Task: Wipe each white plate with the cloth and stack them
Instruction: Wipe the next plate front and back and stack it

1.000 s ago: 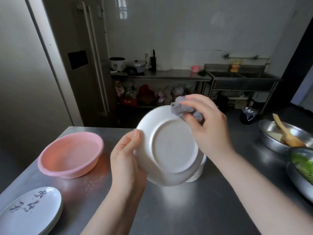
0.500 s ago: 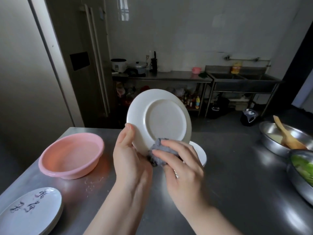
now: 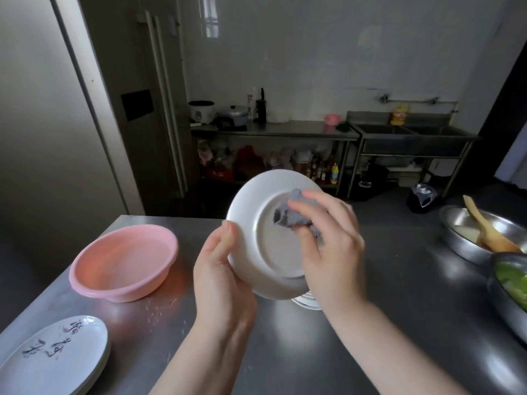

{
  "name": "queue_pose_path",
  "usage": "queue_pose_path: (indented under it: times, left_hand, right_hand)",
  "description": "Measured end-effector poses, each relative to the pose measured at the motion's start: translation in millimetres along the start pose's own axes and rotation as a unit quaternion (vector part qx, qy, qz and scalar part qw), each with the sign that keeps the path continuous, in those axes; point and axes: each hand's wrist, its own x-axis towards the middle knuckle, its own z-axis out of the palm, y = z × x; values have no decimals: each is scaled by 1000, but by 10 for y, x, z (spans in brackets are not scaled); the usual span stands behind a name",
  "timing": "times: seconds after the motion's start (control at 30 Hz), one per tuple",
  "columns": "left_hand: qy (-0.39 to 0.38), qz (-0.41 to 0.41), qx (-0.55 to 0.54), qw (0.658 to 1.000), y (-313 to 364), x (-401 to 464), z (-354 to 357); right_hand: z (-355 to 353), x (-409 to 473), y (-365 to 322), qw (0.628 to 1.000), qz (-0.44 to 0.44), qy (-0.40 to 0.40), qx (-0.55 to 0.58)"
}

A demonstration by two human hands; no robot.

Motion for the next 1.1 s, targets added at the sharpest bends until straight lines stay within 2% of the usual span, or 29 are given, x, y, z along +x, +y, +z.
queue_pose_path:
  times: [0.1,0.17,0.3,0.4,0.57,0.7,0.77,0.83,0.87,0.93,1.0,1.1]
  left_hand:
    - [-7,-31,-31,999,0,0,-34]
    - [-6,-41,-23,999,16,25,-73]
    - [20,-11,39,999,-39,63,-105]
    - [17,-28,70,997,-145,8,-75]
    - [18,-10,110,994,-298,28,-115]
    - [23,49,183,982,-408,131,-160]
    - [2,78,234,969,-454,210,-189]
    - [-44,118,321,939,-526,251,-230]
    - [-66,149,374,913,-579,262,-259]
    - [-114,247,488,829,-682,304,-298]
    - [-172,336,550,745,-793,419,-293]
    - [-235,426,565,667,-971,720,-208]
  right_hand:
    - [82,-230,-85,992,-110,-63,12]
    - [45,-347,-8,987,-141,-79,18]
    - [-18,-321,256,1000,-14,-19,11]
    - [36,-195,273,998,51,20,21]
    - [42,-195,392,997,46,-58,20]
    - [-14,-257,505,988,126,-61,62]
    - [-56,-334,584,983,159,-68,57]
    - [-112,-468,716,979,184,-75,51]
    - [-145,-545,787,974,209,-75,52]
    - [-208,-693,929,959,268,-67,61]
    - [-254,-794,1060,946,312,-52,74]
    - [-292,-835,1184,936,339,-35,86]
